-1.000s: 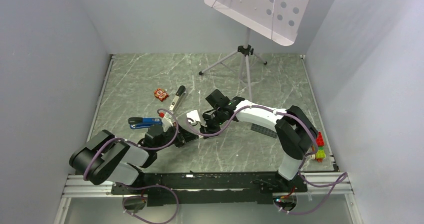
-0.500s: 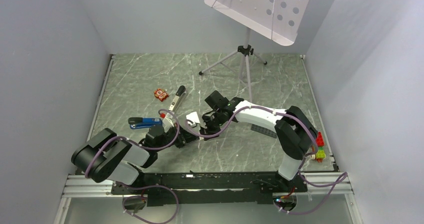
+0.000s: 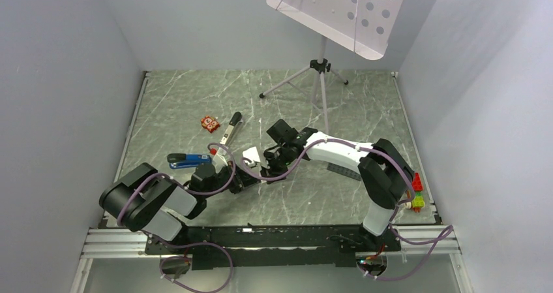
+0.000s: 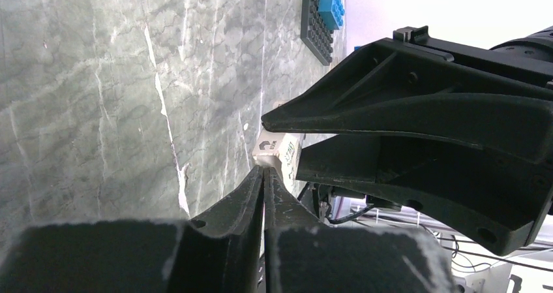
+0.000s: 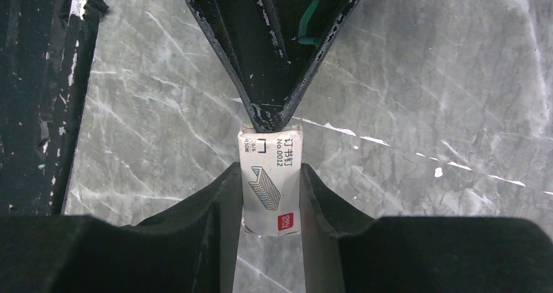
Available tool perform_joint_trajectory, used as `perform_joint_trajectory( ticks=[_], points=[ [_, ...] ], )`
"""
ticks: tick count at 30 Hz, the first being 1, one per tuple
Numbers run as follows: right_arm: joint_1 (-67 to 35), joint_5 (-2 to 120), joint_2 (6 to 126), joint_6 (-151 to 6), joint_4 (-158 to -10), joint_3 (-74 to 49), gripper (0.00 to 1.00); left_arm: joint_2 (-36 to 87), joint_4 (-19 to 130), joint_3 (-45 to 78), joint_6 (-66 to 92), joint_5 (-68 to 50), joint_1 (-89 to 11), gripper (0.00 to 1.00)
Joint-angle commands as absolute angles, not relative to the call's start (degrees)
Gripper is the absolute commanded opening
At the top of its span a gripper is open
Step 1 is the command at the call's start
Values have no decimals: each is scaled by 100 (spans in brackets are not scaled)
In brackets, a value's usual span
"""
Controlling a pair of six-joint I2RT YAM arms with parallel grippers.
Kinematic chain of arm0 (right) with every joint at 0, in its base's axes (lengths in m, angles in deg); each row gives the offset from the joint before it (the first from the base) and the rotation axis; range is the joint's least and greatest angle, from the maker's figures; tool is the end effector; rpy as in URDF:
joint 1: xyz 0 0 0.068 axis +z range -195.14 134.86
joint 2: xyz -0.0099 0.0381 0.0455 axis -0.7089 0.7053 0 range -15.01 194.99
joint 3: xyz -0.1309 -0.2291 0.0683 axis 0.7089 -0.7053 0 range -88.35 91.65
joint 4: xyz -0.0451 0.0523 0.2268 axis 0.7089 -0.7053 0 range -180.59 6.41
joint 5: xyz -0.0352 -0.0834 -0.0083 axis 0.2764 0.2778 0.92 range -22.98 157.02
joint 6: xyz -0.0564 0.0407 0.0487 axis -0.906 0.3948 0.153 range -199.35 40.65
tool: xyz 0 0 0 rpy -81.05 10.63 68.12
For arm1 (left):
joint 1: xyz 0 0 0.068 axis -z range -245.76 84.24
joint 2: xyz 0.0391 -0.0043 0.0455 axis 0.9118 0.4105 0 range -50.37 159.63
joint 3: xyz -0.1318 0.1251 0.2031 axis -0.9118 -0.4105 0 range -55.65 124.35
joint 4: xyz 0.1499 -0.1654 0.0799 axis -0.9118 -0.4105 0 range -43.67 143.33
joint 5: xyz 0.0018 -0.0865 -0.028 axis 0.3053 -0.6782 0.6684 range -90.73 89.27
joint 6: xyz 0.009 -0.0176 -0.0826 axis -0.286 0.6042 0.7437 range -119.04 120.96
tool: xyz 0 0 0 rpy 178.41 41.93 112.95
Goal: Load the staples into the stapler
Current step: Place the staple box at the center of the board.
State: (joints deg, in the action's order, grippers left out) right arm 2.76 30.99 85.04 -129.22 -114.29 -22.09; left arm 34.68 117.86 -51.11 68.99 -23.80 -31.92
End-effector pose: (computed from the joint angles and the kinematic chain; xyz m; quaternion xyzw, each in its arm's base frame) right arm 0.1947 0.2811 0.1801 -0.7437 0.5584 0.2980 0.2151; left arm 0.1745 -0.1522 0.1310 -0.1150 0.7832 -0.5586 0.2477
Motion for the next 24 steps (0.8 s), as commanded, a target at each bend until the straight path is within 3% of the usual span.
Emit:
perform_joint_trajectory(
  ticks=[1, 11, 24],
  points=[
    [421, 2777, 8313, -12949, -11238, -2045, 34, 3562, 12354, -4899, 6999, -2499, -3119, 11],
    [426, 3107, 8490, -12816, -10825, -2254, 36, 3746, 11968, -4771, 6773, -2411, -3096, 12],
    [442, 3348, 8847, -12788, -10617, -2353, 36, 5560, 13752, -4751, 7236, -2459, -3091, 11]
  ],
)
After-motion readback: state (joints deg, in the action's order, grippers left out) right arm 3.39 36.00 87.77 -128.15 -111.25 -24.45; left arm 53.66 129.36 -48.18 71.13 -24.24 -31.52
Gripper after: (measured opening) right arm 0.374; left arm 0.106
